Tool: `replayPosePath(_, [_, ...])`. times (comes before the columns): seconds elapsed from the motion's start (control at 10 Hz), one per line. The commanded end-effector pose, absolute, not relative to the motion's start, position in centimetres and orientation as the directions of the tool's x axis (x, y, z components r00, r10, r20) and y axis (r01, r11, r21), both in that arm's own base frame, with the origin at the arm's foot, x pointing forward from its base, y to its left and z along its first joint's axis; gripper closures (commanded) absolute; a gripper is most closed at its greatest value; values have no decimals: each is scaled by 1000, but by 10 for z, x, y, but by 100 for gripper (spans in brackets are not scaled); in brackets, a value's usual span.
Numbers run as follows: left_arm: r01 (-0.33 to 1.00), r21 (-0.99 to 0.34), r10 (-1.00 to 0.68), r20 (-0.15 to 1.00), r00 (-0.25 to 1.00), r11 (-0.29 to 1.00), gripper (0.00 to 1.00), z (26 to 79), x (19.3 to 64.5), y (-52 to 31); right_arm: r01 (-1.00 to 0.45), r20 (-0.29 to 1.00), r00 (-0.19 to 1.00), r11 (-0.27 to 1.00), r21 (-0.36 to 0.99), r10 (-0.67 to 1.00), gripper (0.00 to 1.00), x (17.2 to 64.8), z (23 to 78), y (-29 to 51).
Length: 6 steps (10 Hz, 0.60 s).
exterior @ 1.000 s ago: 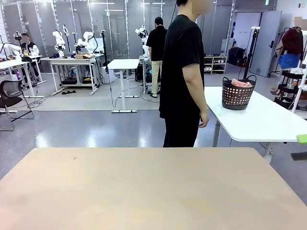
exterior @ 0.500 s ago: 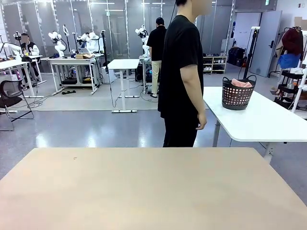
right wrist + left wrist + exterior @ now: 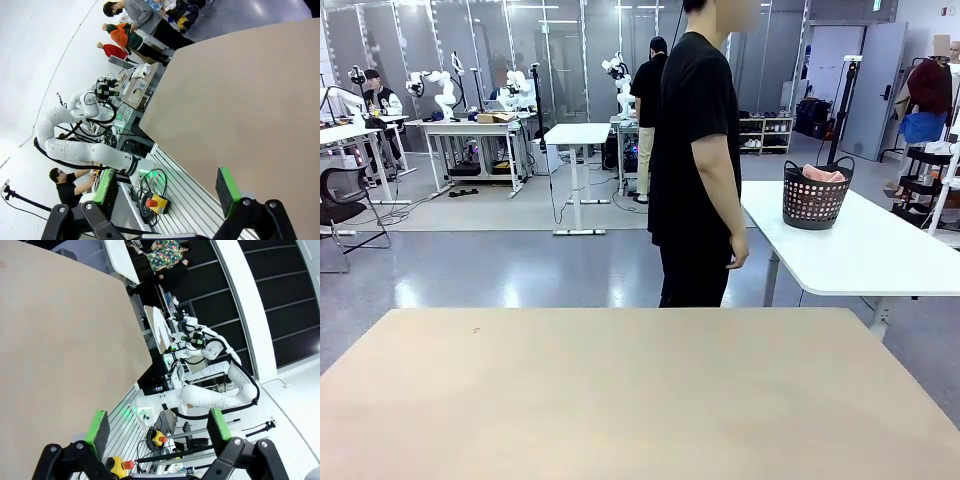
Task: Fold the towel.
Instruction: Grab the top end of the 100 cm Hotel Towel extended by the human.
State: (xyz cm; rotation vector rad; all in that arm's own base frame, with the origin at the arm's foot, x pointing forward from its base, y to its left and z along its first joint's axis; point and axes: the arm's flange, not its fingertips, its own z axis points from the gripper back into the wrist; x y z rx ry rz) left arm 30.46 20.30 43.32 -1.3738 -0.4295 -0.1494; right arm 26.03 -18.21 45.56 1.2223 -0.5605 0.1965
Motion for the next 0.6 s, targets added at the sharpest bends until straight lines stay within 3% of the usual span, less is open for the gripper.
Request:
replayPosePath(0.0, [369,-909,138,398,907,195,0,432,304,204,-450,520,841,337,827,-152,0,262,457,-182])
replayPosePath(0.5, [369,-909,138,398,907,195,0,432,304,204,-450,520,841,337,827,-152,0,262,457,-182])
